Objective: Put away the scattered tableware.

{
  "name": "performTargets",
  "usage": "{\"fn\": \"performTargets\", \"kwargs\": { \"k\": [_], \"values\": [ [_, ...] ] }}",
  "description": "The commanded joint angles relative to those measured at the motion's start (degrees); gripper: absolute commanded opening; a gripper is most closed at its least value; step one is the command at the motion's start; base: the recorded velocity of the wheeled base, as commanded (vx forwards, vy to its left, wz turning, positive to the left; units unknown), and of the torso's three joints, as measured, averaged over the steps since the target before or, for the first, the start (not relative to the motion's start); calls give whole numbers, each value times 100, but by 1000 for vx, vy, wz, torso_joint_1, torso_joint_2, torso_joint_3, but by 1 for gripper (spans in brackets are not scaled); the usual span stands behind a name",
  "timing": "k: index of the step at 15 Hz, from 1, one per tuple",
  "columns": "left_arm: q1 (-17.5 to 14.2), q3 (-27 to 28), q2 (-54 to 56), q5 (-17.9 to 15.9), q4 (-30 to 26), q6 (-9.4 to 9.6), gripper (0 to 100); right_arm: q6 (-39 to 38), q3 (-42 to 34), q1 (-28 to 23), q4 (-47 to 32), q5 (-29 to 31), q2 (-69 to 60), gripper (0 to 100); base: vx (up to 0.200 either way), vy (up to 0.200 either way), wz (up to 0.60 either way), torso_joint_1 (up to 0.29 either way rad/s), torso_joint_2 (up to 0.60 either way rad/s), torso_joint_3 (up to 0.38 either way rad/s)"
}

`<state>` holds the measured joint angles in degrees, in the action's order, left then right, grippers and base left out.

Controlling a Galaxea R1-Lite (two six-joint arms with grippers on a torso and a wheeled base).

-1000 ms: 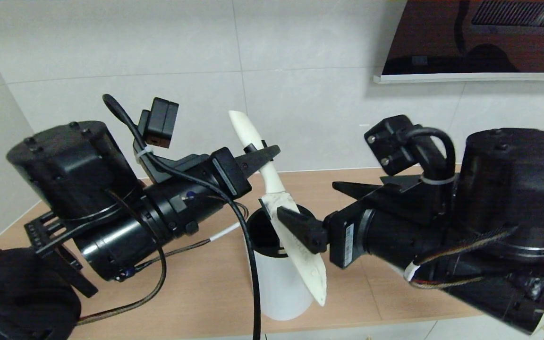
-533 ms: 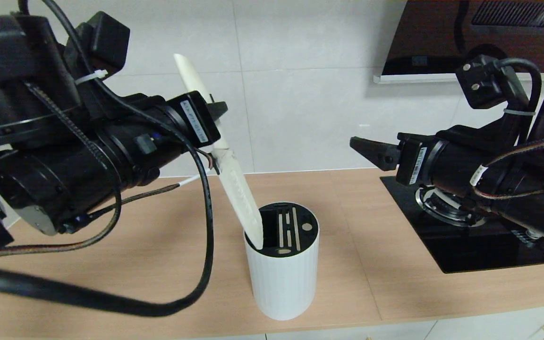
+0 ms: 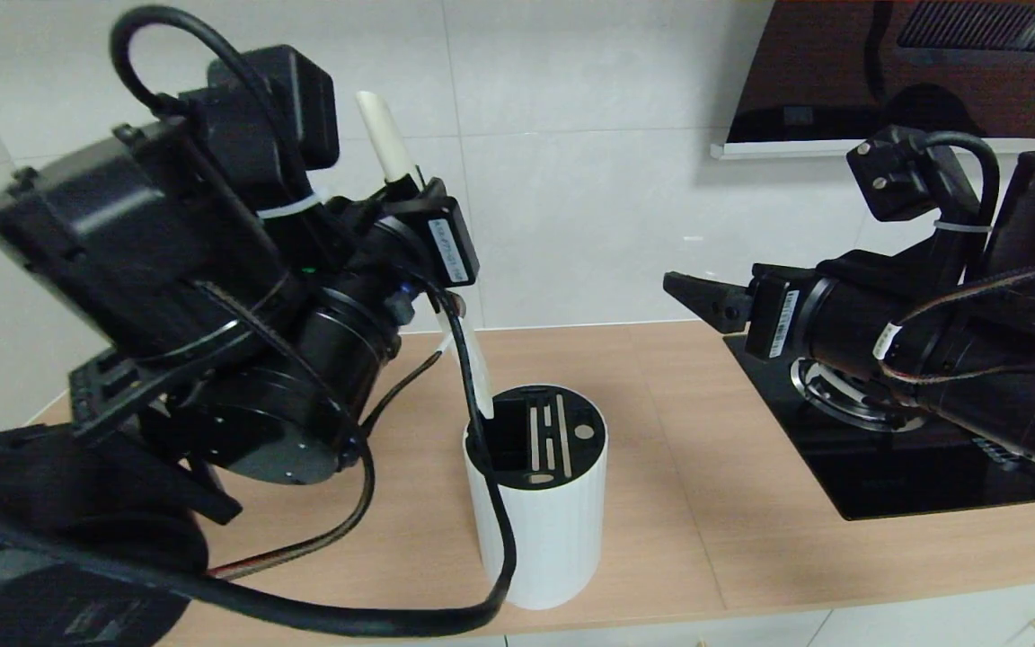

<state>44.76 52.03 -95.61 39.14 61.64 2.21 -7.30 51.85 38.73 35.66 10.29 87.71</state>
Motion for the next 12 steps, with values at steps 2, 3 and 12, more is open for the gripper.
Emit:
{"fn": "performTargets", "kwargs": {
  "k": [2,3,12],
  "values": [
    [15,-105,-353,-3,50,17,0,1,1,3,3,8,53,100,0,0,0,0,0,0],
    [15,-105,-397,6,59,8,0,1,1,3,3,-1,53,100,0,0,0,0,0,0],
    [129,-123,-845,14,147,-282,0,1,-43,3,3,-1,53,100,0,0,0,0,0,0]
  ]
}}
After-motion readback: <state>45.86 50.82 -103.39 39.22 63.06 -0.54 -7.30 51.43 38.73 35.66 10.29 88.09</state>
